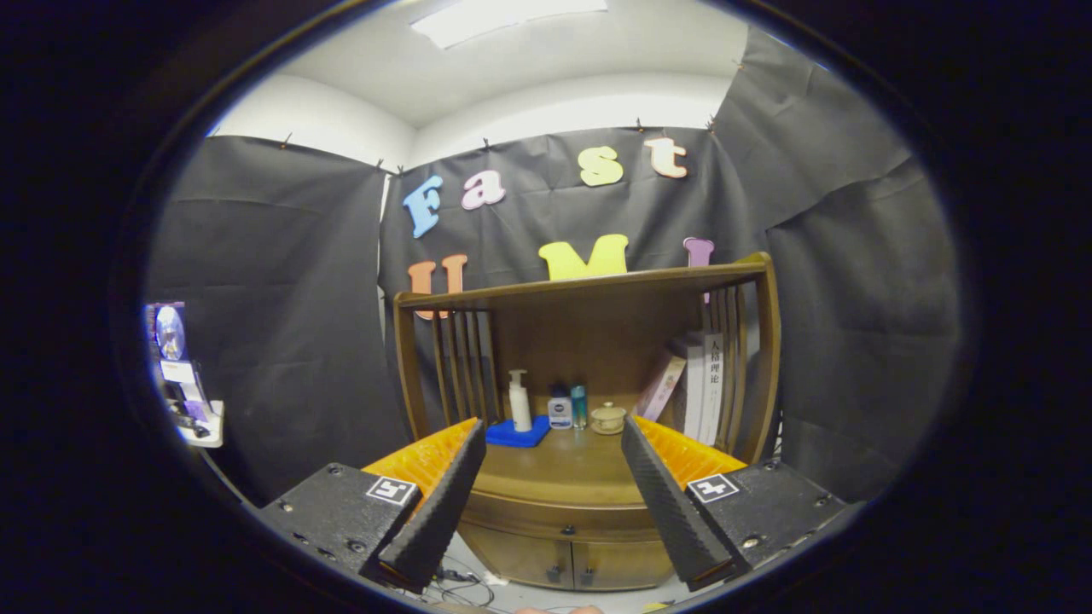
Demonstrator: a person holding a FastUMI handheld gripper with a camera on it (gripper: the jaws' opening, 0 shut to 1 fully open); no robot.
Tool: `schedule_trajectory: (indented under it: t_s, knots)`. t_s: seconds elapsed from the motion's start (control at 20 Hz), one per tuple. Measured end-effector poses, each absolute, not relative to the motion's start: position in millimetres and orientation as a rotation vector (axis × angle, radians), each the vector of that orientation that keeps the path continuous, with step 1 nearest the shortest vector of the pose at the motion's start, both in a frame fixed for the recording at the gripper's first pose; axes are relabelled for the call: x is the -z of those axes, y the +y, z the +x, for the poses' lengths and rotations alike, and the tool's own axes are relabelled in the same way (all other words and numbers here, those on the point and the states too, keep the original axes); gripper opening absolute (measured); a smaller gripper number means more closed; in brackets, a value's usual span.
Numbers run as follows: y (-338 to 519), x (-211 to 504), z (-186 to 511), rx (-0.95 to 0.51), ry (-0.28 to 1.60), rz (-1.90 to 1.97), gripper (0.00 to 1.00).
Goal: Pull open the drawer, take out the items inside it, and place them on the countertop above the cabinet.
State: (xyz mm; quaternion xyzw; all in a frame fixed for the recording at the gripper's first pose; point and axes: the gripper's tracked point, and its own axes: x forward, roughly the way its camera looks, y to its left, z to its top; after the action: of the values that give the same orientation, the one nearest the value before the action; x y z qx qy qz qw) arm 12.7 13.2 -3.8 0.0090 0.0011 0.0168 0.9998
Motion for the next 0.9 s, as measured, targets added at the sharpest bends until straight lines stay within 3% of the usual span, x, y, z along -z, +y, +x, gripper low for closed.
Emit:
schedule_trajectory:
  t_s: [0.9]
  knots:
    - [5.9, 194.5, 113.7, 0.07, 0.129, -0.083, 1.0]
